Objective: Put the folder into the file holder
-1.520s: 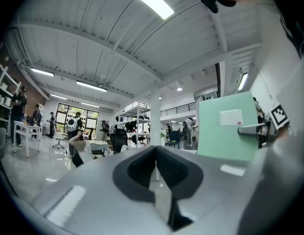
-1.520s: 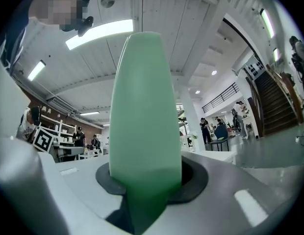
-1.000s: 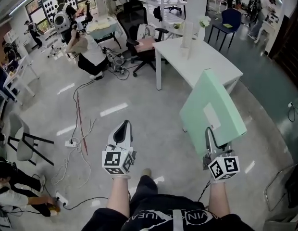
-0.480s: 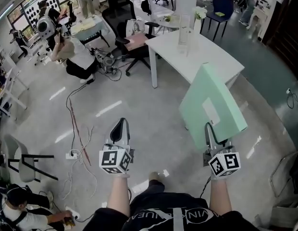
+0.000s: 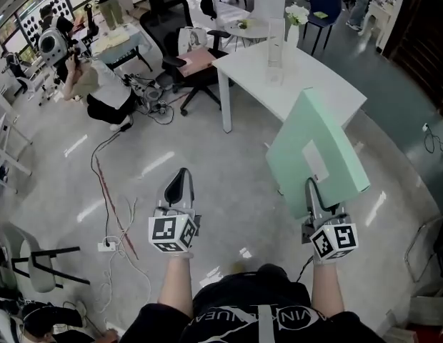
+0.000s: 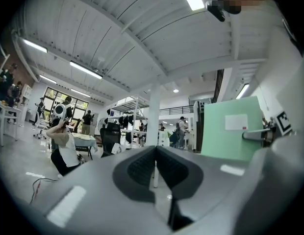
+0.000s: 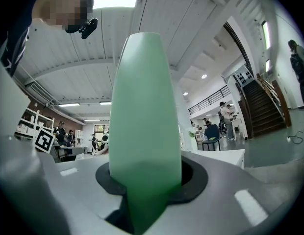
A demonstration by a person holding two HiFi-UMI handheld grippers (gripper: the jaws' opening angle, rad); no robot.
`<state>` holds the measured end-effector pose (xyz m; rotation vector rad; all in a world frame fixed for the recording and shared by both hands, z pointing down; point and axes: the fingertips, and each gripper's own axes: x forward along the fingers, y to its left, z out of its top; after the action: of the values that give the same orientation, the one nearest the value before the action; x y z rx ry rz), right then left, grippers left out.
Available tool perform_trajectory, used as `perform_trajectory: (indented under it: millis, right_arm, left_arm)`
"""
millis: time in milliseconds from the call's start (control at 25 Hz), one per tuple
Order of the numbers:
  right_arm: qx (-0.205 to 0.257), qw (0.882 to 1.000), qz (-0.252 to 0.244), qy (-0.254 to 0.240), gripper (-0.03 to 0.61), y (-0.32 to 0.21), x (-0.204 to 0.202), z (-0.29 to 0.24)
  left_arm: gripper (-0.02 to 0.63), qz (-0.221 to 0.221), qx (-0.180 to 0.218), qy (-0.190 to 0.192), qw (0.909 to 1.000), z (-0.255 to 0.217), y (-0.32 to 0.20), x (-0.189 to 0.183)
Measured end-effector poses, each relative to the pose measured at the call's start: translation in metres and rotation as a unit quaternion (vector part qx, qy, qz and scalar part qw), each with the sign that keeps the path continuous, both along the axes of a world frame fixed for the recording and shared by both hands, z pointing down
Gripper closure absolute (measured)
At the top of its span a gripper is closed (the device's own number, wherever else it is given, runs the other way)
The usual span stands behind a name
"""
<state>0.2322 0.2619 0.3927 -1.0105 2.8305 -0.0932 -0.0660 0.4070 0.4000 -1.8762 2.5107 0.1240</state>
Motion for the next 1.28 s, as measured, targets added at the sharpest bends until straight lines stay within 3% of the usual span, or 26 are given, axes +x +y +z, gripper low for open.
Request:
perform_trajectory:
  millis: [480, 880, 1280]
  right_arm:
    - [-0.001, 1.000, 0.021, 0.011, 0.414, -0.080, -0.052, 0.005]
    - [-0.001, 0.999, 0.024, 0.024, 0.414, -0.191, -0.111, -0.004]
    - [0.003, 0.999, 0.046, 0.022, 0.414, -0.291, -0.133, -0.008]
  left_arm:
    - [0.614, 0.033, -0.018, 0.006, 0.9993, 0.018, -0.091, -0.053]
    - [0.614, 0.064, -0.022, 0.012, 0.9976, 0.011, -0.221, -0.099]
    - [0.614, 0.095, -0.022, 0.015, 0.9951, 0.014, -0.340, -0.124]
